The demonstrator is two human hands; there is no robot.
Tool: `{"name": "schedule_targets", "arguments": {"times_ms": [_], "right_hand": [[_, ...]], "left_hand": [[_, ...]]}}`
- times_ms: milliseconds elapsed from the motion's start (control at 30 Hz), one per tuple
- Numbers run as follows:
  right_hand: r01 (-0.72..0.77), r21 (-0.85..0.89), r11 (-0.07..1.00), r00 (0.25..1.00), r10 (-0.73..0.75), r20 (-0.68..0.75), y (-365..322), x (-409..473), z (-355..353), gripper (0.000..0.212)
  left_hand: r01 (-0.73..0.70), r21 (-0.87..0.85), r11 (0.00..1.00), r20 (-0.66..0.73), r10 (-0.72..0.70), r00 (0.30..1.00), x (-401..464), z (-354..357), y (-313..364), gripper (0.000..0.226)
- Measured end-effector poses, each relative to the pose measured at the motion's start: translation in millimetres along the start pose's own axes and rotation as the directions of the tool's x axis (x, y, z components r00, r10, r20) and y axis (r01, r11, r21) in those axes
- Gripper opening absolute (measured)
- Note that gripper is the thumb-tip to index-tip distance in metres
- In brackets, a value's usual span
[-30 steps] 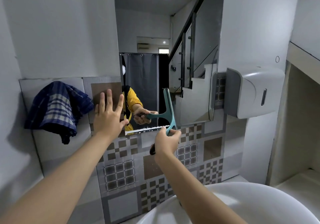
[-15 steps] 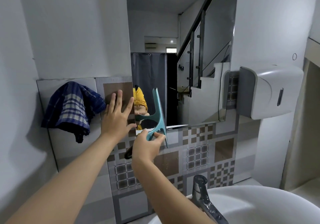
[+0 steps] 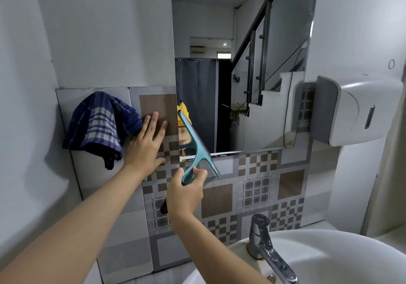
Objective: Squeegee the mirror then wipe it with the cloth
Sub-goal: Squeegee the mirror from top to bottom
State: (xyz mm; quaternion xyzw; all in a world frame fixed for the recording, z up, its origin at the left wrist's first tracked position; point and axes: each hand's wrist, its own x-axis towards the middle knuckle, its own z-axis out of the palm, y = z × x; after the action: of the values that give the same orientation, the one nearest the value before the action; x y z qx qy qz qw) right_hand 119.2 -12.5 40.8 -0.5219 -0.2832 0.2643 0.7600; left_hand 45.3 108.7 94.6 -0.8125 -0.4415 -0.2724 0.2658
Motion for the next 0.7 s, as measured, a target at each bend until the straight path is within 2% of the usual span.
{"name": "schedule_targets", "arguments": {"times_ms": [167,367,700], "right_hand": [[0.090,-0.115,0.989,0.995,-0.086,0.043,20,-1,-16,0.013],[0.241,-0.297,0.924,0.969,-0.215,0.120,43,8,-43,0.013],[0.318,-0.432,0.844,0.947,-0.260,0.191,50,20,-72,0.016]], "left_hand": [[-0.001,0.002,1.000,0.012,0.001,1.000,-7,-1,-4,0.115],[0.004,-0.027,1.000,0.009,-0.004,1.000,-12,-3,-7,0.112],[-0.002,-0.033,0.999,0.002,0.002,1.000,-13,-8,-7,0.109]]}}
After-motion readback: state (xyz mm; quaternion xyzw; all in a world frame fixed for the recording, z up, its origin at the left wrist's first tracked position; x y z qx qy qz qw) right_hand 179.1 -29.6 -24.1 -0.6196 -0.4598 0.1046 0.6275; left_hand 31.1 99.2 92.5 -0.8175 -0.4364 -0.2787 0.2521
